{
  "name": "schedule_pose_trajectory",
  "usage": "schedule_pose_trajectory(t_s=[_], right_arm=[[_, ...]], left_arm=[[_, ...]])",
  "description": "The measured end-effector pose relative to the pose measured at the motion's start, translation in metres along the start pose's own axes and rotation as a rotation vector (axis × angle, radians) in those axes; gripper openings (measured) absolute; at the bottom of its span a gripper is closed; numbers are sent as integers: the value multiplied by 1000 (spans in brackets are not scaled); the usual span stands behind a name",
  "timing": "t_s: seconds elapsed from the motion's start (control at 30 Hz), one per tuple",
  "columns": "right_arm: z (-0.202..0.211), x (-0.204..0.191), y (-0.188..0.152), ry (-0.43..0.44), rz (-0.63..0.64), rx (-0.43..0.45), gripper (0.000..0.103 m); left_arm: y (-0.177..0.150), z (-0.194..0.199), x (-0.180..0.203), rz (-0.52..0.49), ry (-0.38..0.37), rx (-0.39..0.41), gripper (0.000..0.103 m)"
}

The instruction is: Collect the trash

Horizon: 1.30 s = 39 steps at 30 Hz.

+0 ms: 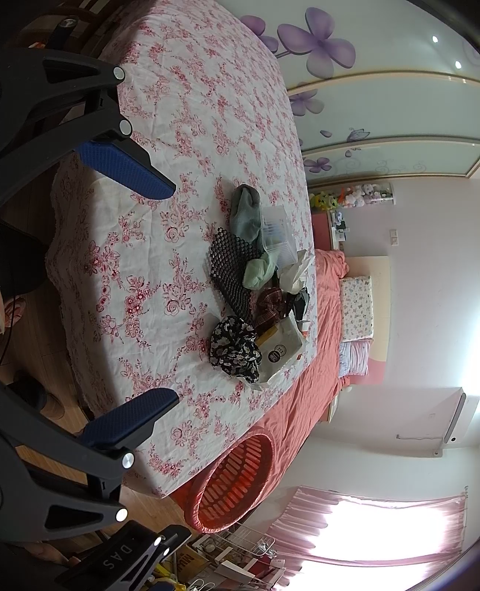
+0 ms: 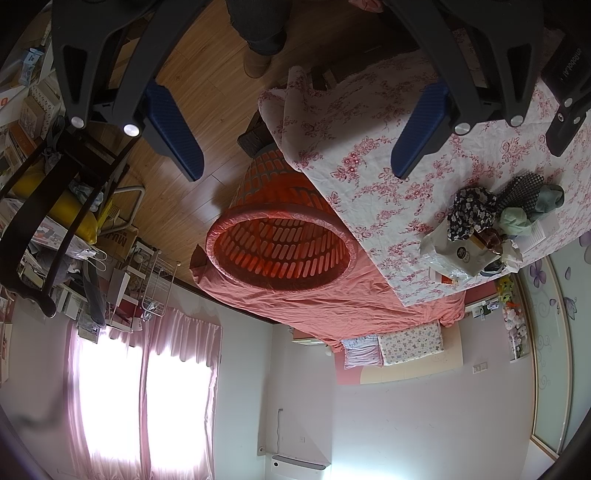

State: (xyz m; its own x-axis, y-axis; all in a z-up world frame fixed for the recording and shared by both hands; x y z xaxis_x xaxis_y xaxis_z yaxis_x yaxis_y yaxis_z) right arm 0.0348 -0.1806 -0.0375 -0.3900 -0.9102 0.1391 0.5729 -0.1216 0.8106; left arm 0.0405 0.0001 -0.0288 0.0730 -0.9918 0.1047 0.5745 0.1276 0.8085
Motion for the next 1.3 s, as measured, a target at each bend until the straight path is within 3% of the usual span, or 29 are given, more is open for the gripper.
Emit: schedule_pose_trajectory(t_s=[0.6,1.07,1.3], right_arm=[[-2,-1,-1,8,-1,1,99],[-15,-45,11,133,67,22,99],[-37,-92,26,257,94,5,86]], left_arm=[[0,2,2,3,2,-4,101],[8,-35,-52,102,69,-48,101],[15,-49,-82,141,93,-43,101]])
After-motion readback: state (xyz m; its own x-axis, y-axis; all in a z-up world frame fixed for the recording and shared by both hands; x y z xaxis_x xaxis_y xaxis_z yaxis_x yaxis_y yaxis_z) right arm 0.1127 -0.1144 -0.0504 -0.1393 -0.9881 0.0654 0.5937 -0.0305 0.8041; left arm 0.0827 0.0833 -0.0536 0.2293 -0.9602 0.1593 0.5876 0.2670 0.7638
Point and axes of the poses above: each gripper's, at about its wrist camera, not at the fingertips, and z roughly against the way its jaws point, x to its right, y to its top, the point moved 5 cm from there along -z, roughly the way its jaws point, and after that the axes turned 8 degrees about z, right-handed, at the moved point
